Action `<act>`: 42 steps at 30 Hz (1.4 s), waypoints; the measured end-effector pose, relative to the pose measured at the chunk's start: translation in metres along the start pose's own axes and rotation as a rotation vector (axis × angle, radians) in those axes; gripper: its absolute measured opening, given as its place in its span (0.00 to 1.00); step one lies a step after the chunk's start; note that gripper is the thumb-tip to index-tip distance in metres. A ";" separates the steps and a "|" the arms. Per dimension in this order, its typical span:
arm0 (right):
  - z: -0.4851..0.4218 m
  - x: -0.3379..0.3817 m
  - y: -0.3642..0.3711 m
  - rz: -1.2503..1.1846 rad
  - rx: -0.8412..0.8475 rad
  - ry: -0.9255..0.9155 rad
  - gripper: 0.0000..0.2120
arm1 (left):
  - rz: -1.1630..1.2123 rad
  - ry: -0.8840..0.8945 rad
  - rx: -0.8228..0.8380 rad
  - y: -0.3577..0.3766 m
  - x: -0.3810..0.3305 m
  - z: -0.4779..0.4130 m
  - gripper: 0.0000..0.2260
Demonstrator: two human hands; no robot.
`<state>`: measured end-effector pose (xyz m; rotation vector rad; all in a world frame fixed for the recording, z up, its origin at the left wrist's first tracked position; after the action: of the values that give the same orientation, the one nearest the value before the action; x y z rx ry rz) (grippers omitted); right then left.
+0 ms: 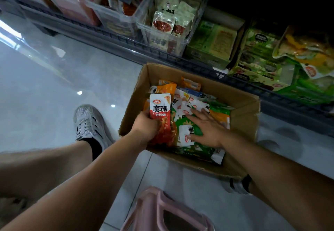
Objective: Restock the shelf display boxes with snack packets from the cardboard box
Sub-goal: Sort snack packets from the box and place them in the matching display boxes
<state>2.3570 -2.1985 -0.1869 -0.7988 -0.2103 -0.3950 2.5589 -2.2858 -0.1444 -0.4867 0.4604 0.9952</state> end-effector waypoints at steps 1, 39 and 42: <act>0.004 -0.005 0.001 0.007 -0.019 -0.006 0.41 | -0.008 0.006 -0.011 0.000 -0.002 0.000 0.14; -0.024 -0.018 -0.056 0.309 -0.182 0.157 0.25 | 0.078 -0.003 -0.039 0.006 -0.006 -0.012 0.11; -0.016 -0.018 -0.044 0.288 -0.140 0.085 0.20 | 0.074 -0.006 -0.045 0.005 -0.005 -0.012 0.13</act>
<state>2.3228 -2.2337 -0.1749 -0.9330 0.0136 -0.1722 2.5504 -2.2937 -0.1516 -0.5096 0.4548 1.0799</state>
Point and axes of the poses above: each hand's wrist, its own z-axis away from the middle knuckle, its own y-axis out of the palm, x = y × z, the point moved 8 cm from there along -z, towards the middle knuckle, and after that the axes turned 1 degree about z, right-handed, at the moved point
